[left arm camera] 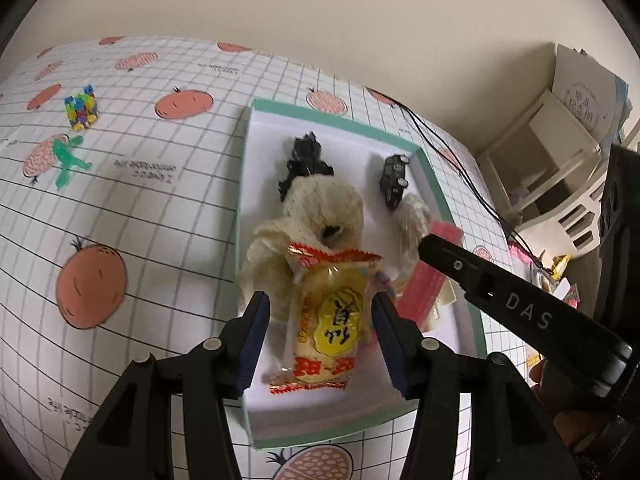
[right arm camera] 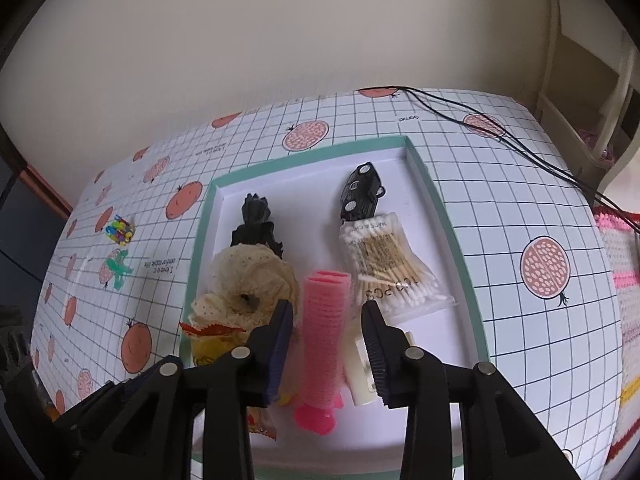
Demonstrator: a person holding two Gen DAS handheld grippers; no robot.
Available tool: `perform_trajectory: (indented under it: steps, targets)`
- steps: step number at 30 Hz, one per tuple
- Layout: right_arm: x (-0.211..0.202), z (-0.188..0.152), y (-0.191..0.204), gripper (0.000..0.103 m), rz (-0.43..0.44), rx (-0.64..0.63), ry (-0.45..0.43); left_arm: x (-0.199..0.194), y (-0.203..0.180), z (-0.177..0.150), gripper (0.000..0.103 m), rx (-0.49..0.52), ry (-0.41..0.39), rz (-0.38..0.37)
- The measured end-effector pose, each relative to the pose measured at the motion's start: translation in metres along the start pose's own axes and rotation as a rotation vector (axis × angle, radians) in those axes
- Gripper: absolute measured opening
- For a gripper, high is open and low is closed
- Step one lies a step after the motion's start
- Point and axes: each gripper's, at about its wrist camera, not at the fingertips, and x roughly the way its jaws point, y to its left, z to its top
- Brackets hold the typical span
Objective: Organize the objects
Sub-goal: 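Lower the packet onto the lace cloth and open the left gripper while the right gripper releases the comb, then move both grippers from the tray toward the green figure and colourful blocks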
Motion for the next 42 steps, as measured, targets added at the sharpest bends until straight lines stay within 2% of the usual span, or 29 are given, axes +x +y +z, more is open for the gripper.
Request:
perform_trajectory:
  steps: [7,25,28,33,37,42]
  targets:
    - [0.000,-0.002,0.000,0.039,-0.011,-0.001,0.001,-0.010,0.016,0.010,0.054,-0.068,-0.060,0.019]
    - [-0.002,-0.007,0.014,0.039,-0.029,-0.031,-0.003,-0.038,0.084,0.024,0.054,-0.221,-0.121,0.108]
    - [-0.002,-0.008,0.018,0.043,-0.030,-0.039,-0.006,-0.043,0.092,0.026,0.062,-0.236,-0.131,0.126]
    - [-0.001,-0.008,0.024,0.045,-0.017,-0.038,-0.011,-0.048,0.104,0.029,0.065,-0.247,-0.150,0.160]
    - [0.000,-0.008,0.033,0.046,-0.013,-0.056,-0.015,-0.051,0.115,0.029,0.078,-0.274,-0.155,0.196]
    - [0.002,-0.009,0.040,0.046,-0.003,-0.069,-0.012,-0.055,0.131,0.028,0.079,-0.321,-0.153,0.234]
